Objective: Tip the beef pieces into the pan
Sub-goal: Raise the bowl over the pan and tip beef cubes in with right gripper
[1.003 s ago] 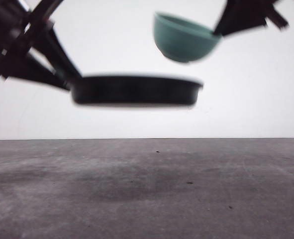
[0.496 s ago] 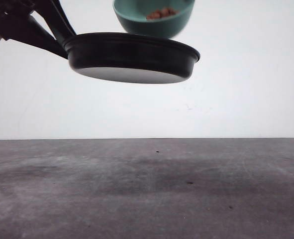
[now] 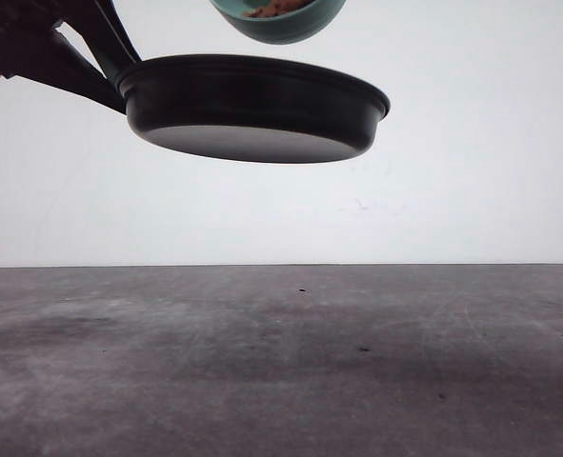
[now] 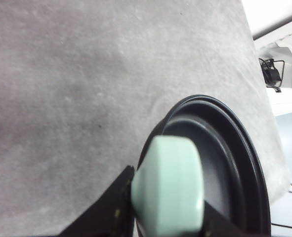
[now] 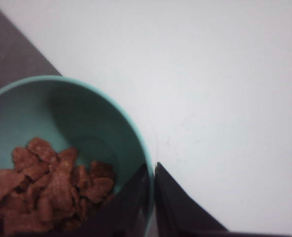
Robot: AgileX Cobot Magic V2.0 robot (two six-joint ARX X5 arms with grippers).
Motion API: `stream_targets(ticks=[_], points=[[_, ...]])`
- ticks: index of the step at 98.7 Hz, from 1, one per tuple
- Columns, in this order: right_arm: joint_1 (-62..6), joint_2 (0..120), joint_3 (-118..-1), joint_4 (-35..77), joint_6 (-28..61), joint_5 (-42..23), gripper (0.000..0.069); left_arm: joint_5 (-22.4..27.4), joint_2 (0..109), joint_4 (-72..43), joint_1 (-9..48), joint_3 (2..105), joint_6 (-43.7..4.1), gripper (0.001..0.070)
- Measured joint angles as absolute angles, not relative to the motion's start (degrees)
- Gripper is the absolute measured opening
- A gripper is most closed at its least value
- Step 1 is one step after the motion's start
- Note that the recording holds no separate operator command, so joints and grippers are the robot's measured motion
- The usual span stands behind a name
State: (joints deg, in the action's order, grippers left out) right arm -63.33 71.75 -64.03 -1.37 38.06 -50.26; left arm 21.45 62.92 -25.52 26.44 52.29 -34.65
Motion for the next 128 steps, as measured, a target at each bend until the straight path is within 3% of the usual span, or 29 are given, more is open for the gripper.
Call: stream_targets(ticks=[79, 128], points=[[-66.0, 72.1, -64.0, -25.1, 70.2, -47.3, 0.0011, 21.9, 62.9, -26.4, 24.7, 58.0, -35.2, 0.0055], [-63.3, 72.1, -64.0, -29.3, 73.3, -42.8, 0.0011, 21.3, 62.9, -26.9, 24.5, 58.0, -35.2, 0.0055]])
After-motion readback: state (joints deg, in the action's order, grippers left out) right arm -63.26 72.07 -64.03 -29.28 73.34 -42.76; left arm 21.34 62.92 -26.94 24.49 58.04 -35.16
